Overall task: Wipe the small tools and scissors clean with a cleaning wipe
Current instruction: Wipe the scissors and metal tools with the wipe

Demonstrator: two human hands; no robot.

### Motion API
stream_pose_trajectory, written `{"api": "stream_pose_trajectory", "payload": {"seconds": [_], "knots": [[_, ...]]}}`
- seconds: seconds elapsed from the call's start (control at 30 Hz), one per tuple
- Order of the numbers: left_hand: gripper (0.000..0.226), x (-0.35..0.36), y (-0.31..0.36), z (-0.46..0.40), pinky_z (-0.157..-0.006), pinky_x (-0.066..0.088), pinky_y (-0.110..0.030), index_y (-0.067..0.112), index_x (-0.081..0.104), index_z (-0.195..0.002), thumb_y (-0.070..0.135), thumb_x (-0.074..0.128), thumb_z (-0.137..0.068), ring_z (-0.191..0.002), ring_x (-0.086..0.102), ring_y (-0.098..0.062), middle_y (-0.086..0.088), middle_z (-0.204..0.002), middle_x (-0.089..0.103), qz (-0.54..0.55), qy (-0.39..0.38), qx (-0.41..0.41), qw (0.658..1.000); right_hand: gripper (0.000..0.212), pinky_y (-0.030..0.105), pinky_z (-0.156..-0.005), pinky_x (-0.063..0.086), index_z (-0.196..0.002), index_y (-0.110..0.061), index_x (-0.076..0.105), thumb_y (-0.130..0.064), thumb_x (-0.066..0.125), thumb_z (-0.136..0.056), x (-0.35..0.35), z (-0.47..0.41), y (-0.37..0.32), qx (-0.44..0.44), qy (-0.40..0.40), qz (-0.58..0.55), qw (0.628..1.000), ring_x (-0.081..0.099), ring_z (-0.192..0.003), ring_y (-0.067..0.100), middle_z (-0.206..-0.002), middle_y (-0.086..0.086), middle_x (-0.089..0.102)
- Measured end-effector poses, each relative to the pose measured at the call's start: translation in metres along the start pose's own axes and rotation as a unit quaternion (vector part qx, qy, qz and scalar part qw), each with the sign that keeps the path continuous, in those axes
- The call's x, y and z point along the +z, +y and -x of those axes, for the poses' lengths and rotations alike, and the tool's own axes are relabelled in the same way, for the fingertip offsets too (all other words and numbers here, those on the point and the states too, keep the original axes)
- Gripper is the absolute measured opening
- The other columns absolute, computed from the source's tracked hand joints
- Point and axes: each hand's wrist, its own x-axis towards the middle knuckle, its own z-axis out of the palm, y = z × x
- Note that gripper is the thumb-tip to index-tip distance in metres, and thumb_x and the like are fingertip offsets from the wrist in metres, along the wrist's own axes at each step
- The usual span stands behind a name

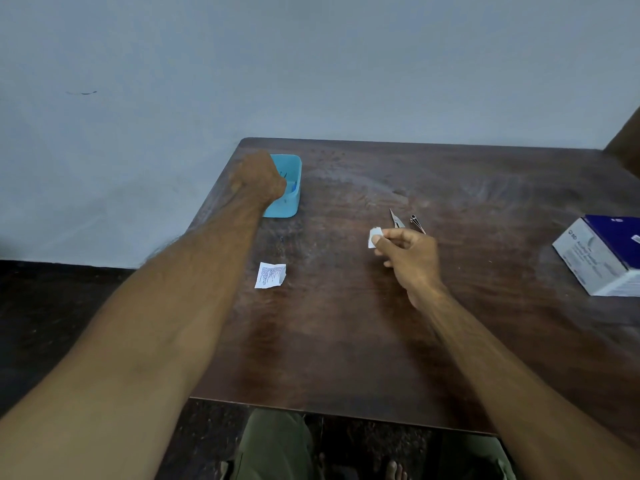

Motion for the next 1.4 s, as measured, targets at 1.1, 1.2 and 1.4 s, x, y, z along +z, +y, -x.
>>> {"api": "stream_pose_trajectory", "payload": {"seconds": [1.1,1.2,1.4], "knots": [[0.015,0.091,0.087,0.127,-0.081,0.055,-0.036,0.027,0.068,-0.082,0.041,0.066,-0.084,-0.093,0.067,-0.02,0.005,-0.093,0.072,0.221,-0.024,0.065,0.973,0.008,0.018,-0.05,0.047,-0.079,-0.017,0.068,-0.011,0.071,-0.085,-0.063,0.015,0.014,0.037,0.07,-0.055,0.995,0.062,-0.06,0.006,-0.074,0.0,0.069],[0.019,0.1,0.097,0.129,-0.086,0.052,-0.035,0.028,0.067,-0.095,0.043,0.067,-0.083,-0.102,0.065,-0.022,0.003,-0.104,0.07,0.215,-0.044,0.05,0.974,0.009,0.018,-0.051,0.048,-0.08,-0.017,0.068,-0.01,0.07,-0.085,-0.071,0.014,0.017,0.039,0.077,-0.061,0.994,0.062,-0.062,0.008,-0.074,0.002,0.069],[0.028,0.102,0.115,0.119,-0.072,0.05,-0.032,0.018,0.071,-0.093,0.042,0.061,-0.083,-0.098,0.066,-0.029,-0.007,-0.099,0.071,0.196,-0.072,0.012,0.978,0.006,0.017,-0.052,0.049,-0.082,-0.014,0.068,-0.009,0.07,-0.085,-0.074,0.012,0.021,0.036,0.081,-0.07,0.994,0.061,-0.061,0.01,-0.073,0.004,0.068]]}}
